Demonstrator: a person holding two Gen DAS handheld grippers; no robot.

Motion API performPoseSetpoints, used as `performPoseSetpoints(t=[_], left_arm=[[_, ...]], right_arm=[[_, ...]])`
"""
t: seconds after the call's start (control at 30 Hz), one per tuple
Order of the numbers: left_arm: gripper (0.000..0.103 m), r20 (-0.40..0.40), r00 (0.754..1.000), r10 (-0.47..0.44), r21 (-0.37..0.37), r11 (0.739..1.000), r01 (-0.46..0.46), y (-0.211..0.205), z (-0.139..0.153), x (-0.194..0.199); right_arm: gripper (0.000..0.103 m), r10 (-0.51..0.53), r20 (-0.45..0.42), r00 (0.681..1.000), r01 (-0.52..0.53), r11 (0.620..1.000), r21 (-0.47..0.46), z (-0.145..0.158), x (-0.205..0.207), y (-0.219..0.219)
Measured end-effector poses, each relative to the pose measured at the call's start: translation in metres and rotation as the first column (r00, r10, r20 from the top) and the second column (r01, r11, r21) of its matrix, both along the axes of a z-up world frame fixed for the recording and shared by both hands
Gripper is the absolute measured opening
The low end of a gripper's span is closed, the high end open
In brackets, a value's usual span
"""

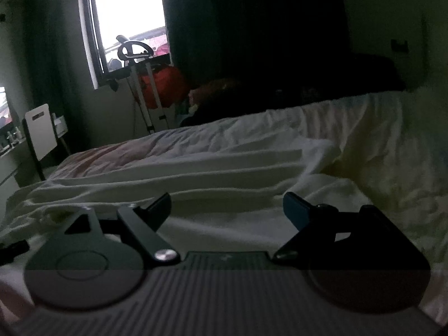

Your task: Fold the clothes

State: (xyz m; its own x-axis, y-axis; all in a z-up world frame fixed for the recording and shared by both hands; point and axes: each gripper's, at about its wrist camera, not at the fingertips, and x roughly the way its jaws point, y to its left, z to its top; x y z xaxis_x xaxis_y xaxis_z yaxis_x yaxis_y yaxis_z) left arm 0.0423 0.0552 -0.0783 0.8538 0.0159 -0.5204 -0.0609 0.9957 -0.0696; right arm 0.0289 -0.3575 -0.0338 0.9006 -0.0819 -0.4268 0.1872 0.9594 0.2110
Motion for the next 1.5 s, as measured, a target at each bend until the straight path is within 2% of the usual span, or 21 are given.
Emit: performPoseSetpoints(t=[0.1,0.2,0.27,0.37,0.47,0.53,0.6,0.7,0.73,0.83,0.93,1.03,1.13,1.17,1.27,1.4,1.5], left_arm=[[0.092,-0.069,0.995,0.071,-0.094,0.993,-0.078,0.033,0.003,-0.011],[0.092,-0.143,0.98,0.136,-0.204,0.965,-0.164,0.068,0.002,-0.019],[0.092,-0.19,0.965,0.179,-0.229,0.948,-0.221,0.088,0.002,-0.02],[0.092,-0.291,0.927,0.237,-0.231,0.923,-0.308,0.109,0.002,-0.016],[0.092,-0.356,0.908,0.222,-0.269,0.906,-0.327,0.125,0.002,-0.009],[0.092,-0.4,0.88,0.255,-0.259,0.89,-0.375,0.138,-0.001,-0.001],[0.092,-0.454,0.84,0.297,-0.238,0.868,-0.436,0.155,-0.007,0.008],[0.09,-0.497,0.784,0.372,-0.226,0.817,-0.531,0.181,-0.016,0.016],[0.09,-0.496,0.776,0.39,-0.243,0.795,-0.555,0.189,-0.019,0.016],[0.09,-0.484,0.778,0.401,-0.333,0.738,-0.588,0.208,-0.029,0.011],[0.09,-0.452,0.796,0.403,-0.459,0.66,-0.595,0.224,-0.031,0.002],[0.089,-0.399,0.82,0.409,-0.557,0.603,-0.572,0.233,-0.025,-0.009],[0.088,-0.339,0.839,0.426,-0.653,0.536,-0.536,0.239,-0.022,-0.025],[0.088,-0.323,0.844,0.428,-0.673,0.523,-0.523,0.24,-0.021,-0.03],[0.088,-0.281,0.857,0.432,-0.706,0.511,-0.49,0.24,-0.015,-0.045],[0.086,-0.263,0.86,0.438,-0.703,0.524,-0.482,0.235,-0.009,-0.056],[0.086,-0.239,0.858,0.455,-0.698,0.534,-0.478,0.231,-0.007,-0.059]], right_arm=[[0.088,-0.01,-0.006,1.0,0.01,1.0,0.008,0.0,0.0,-0.003],[0.088,-0.009,-0.021,1.0,0.009,1.0,0.022,-0.001,0.001,-0.006],[0.088,-0.006,-0.032,0.999,0.007,0.999,0.032,-0.003,0.001,-0.007],[0.088,0.001,-0.044,0.999,0.001,0.999,0.044,-0.005,0.001,-0.008],[0.088,-0.004,-0.048,0.999,0.007,0.999,0.053,-0.006,0.0,-0.011],[0.088,-0.011,-0.051,0.999,0.015,0.998,0.067,-0.006,0.0,-0.013],[0.088,-0.017,-0.053,0.998,0.022,0.996,0.085,-0.007,0.001,-0.017],[0.088,-0.026,-0.057,0.998,0.032,0.993,0.112,-0.008,0.001,-0.021],[0.088,-0.029,-0.058,0.998,0.036,0.992,0.121,-0.009,0.001,-0.023],[0.088,-0.033,-0.058,0.998,0.041,0.987,0.155,-0.009,0.001,-0.028],[0.088,-0.042,-0.063,0.997,0.053,0.981,0.186,-0.01,0.002,-0.033],[0.088,-0.056,-0.072,0.996,0.071,0.973,0.22,-0.013,0.004,-0.04],[0.088,-0.087,-0.083,0.993,0.108,0.95,0.293,-0.016,0.003,-0.052],[0.088,-0.097,-0.087,0.991,0.12,0.94,0.319,-0.018,0.002,-0.057],[0.088,-0.144,-0.099,0.985,0.171,0.905,0.389,-0.022,-0.002,-0.069],[0.088,-0.177,-0.13,0.976,0.217,0.872,0.438,-0.03,-0.002,-0.076],[0.088,-0.162,-0.151,0.975,0.214,0.865,0.454,-0.035,0.002,-0.075]])
